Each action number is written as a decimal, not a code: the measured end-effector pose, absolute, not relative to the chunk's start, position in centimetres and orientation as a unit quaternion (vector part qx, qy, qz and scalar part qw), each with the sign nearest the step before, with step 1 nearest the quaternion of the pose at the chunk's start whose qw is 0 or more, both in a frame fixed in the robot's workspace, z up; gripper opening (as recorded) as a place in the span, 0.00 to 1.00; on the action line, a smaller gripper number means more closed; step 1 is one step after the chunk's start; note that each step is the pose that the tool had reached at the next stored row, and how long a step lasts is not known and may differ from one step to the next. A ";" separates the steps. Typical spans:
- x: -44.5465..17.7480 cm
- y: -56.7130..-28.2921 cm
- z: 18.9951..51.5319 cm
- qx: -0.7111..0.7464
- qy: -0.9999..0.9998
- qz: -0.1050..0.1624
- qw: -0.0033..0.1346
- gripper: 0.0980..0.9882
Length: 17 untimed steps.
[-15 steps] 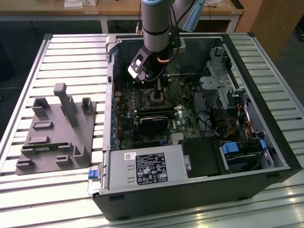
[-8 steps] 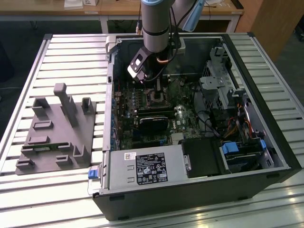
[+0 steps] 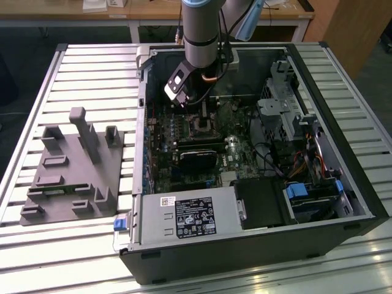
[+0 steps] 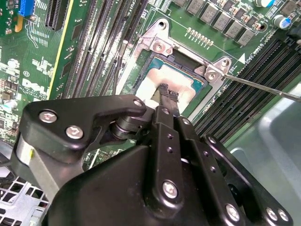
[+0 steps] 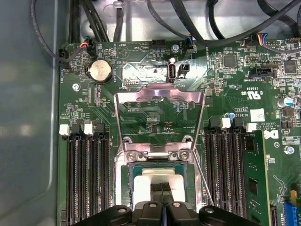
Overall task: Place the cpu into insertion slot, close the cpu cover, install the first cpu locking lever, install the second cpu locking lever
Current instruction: 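Place the cpu into insertion slot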
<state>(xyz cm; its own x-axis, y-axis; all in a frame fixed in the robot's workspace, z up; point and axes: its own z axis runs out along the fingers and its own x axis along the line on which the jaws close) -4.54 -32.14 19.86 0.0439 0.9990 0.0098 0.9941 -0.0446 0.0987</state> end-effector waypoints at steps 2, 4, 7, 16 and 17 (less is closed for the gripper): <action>-4.5 -32.1 20.0 0.722 0.690 0.038 0.032 0.01; -4.5 -32.1 20.4 0.722 0.690 0.038 0.032 0.01; -4.5 -32.1 21.3 0.722 0.690 0.038 0.032 0.01; -4.5 -32.1 23.5 0.722 0.690 0.039 0.034 0.01; -4.5 -32.1 23.6 0.722 0.690 0.039 0.034 0.01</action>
<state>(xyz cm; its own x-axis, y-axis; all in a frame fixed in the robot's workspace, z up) -4.53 -32.14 23.59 0.0439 0.9990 0.0100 0.9937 -0.0446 0.1029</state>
